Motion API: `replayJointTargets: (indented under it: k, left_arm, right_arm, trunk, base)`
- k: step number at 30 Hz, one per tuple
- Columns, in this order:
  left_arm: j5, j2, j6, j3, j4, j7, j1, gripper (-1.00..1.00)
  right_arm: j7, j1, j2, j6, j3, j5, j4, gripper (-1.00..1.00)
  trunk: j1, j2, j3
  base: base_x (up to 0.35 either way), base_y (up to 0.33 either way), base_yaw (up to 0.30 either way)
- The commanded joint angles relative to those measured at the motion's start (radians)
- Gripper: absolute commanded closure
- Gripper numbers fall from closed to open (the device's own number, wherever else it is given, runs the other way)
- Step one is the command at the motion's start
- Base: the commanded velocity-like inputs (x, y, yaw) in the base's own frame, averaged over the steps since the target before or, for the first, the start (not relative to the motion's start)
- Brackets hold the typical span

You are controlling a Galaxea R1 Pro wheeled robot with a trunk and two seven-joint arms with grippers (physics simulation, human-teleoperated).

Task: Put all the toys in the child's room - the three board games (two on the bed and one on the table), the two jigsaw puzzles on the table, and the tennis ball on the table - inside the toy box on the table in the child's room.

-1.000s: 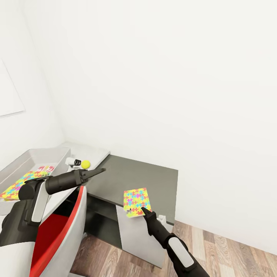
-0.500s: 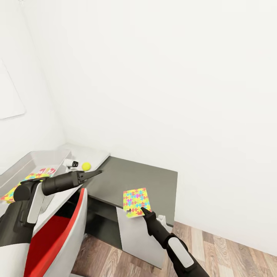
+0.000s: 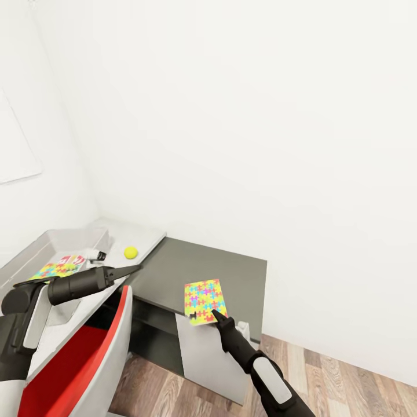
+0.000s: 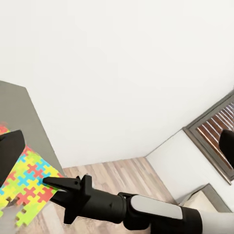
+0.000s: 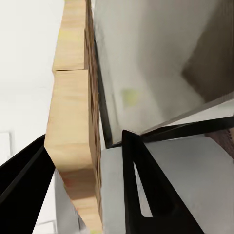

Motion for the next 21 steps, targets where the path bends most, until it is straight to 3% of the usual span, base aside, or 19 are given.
replayJointTargets:
  k: [1,14,21]
  left_arm:
    - [0.003,0.006,0.008,0.001,0.0,-0.002,0.0,-1.0]
    - [0.005,0.019,0.008,0.003,-0.001,-0.003,0.0,-1.0]
    - [0.004,0.02,0.008,0.003,-0.001,-0.003,0.0,-1.0]
  right_arm:
    - [0.011,-0.001,0.0,0.004,0.001,-0.008,-0.001,1.0]
    - [0.024,-0.001,-0.002,0.007,0.001,-0.006,-0.031,1.0]
    - [-0.007,0.0,-0.065,0.124,-0.006,-0.008,-0.113,1.0]
  trunk:
    - [-0.004,0.007,0.002]
    - [-0.054,0.098,0.043]
    - [-0.081,0.147,0.065]
  base:
    - [0.0,0.0,0.0]
    - [0.0,0.0,0.0]
    - [0.0,0.0,0.0]
